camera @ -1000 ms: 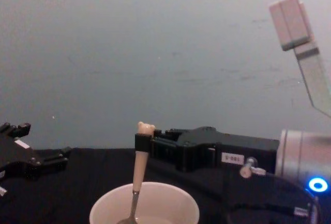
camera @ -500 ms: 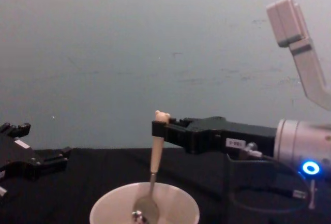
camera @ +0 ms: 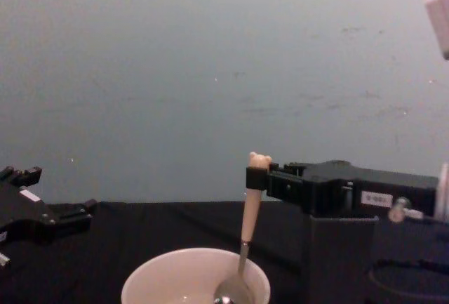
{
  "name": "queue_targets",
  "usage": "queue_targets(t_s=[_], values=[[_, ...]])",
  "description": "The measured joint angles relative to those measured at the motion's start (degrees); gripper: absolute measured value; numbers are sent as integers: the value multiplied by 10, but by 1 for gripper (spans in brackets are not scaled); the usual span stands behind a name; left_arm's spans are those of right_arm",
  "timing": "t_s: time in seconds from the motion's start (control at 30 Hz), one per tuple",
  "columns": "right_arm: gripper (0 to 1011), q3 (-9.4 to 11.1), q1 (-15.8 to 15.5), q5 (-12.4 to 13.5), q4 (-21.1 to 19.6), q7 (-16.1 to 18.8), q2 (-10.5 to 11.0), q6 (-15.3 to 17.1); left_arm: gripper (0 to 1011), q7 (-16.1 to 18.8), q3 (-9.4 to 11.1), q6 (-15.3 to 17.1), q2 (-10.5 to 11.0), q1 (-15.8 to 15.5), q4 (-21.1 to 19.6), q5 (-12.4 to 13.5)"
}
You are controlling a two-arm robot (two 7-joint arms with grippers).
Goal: Pick up the stirring spoon with one hand, stir inside the cup, then place it back in its original position.
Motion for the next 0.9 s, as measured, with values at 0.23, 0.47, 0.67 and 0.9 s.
queue_targets(t_s=[0.23, 0.47, 0.67, 0.9], values=[[218, -7, -16, 10, -29, 17, 21, 5, 1001, 0, 0, 0, 0, 0, 0, 0], [221, -24, -19, 14, -39, 21, 21, 10, 1001, 0, 0, 0, 0, 0, 0, 0], [218, -37, -8, 14, -30, 21, 8, 14, 1001, 0, 0, 0, 0, 0, 0, 0], [221, -52, 12, 12, -4, 12, -18, 23, 1001, 0, 0, 0, 0, 0, 0, 0]])
